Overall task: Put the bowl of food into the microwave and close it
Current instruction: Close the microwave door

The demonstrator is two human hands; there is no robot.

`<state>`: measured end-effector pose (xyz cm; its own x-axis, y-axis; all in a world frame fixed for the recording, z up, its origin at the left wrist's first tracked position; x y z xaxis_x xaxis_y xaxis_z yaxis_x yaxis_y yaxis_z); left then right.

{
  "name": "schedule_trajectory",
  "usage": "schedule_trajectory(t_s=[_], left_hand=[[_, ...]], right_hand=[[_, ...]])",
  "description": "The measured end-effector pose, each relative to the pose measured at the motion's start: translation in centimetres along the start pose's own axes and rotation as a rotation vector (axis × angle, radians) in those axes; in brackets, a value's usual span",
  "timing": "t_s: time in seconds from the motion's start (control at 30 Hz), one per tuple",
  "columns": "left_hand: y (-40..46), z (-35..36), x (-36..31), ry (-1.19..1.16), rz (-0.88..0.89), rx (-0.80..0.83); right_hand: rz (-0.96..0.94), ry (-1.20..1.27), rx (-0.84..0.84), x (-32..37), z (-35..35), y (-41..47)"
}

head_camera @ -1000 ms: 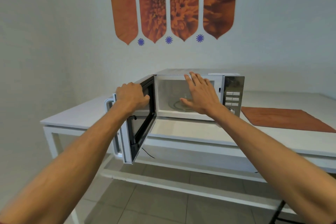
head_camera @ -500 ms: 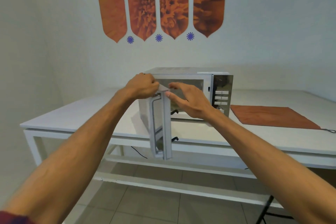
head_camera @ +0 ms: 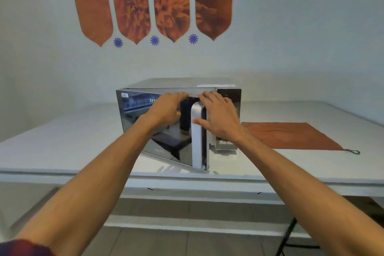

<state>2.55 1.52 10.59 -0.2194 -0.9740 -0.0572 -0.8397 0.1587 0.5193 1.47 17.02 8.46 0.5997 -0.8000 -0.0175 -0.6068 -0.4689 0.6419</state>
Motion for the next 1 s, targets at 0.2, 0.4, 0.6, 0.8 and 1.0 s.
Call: schedule_trajectory(t_s=[0.2,0.4,0.6,0.8,1.0], left_hand=[[4.4,3.2,-0.6,0.101,0.004,0.048],[7.8,5.9,-0.8,0.269,-0.032,0.064],[8.5,7.1,-0.4,0.335,-0.033,0.042],[9.4,7.5,-0.6,0.331,-0.053,0.023],[8.8,8.0,-0.2,0.321,-0.073,0.051]], right_hand=[[0.045,-0.059,0.038,-3.9,3.8,2.0],[0.094,-0.083,0.057,-6.1,6.1,4.2],[0.078,-0.105,0.055,-7.1,6.6,5.0],[0.095,-0.085,0.060,-7.5,6.9,5.6],[0.103,-0.069,0.079,-7.3,7.1,5.4]])
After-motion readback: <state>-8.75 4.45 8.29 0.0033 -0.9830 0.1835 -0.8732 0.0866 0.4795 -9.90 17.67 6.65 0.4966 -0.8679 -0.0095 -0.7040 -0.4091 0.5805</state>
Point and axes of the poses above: each hand's wrist, its own y-axis towards the middle knuckle, its own z-axis out of the palm, x = y × z, the point moved 4 cm from there along y, towards the middle knuckle, and after that the axes turned 1 degree about -z, right-handed, at the moved point
